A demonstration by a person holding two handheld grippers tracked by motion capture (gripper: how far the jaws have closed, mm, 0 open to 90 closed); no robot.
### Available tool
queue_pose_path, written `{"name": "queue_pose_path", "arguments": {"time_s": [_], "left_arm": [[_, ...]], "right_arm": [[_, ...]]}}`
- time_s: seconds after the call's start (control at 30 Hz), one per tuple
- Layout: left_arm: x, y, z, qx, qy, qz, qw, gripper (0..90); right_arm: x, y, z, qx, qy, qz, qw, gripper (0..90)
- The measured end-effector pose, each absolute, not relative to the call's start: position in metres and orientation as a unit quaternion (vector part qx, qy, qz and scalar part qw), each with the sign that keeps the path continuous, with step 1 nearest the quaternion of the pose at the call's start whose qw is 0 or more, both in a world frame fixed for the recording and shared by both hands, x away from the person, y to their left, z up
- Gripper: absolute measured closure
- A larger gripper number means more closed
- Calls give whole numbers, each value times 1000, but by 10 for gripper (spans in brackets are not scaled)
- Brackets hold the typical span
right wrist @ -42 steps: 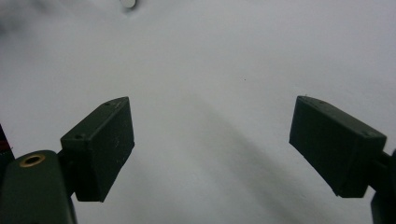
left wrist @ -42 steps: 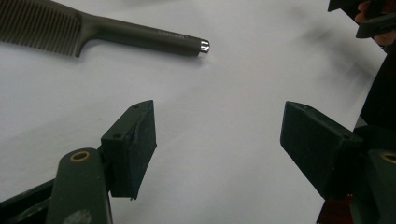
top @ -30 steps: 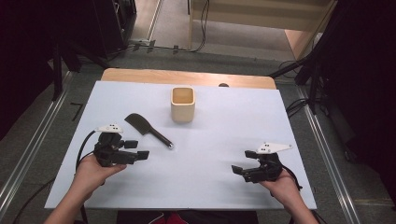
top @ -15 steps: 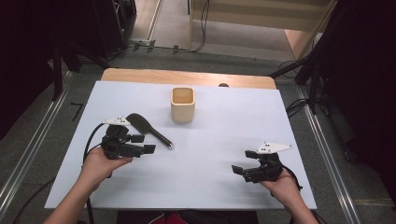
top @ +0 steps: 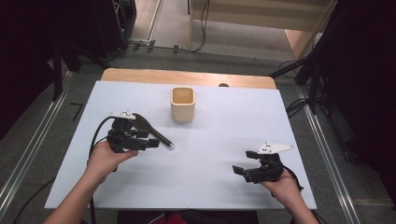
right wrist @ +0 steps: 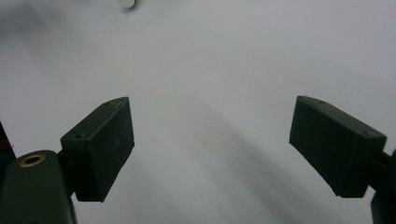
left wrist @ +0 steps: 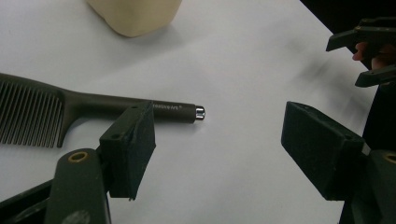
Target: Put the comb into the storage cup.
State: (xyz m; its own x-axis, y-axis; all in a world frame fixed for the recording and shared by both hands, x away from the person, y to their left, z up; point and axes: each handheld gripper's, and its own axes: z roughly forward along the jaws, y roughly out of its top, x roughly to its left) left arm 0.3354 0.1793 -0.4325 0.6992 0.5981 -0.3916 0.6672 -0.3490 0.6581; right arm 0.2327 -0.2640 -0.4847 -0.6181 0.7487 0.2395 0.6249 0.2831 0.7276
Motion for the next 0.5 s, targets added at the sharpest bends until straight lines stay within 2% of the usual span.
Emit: {"name": "queue_pose_path", "arguments": {"time_s": [0.5], "left_arm": [[355, 163, -431, 823, 380, -33, 421, 272]], "right_arm": [[232, -263, -484, 425, 799, 420, 73, 123]]}}
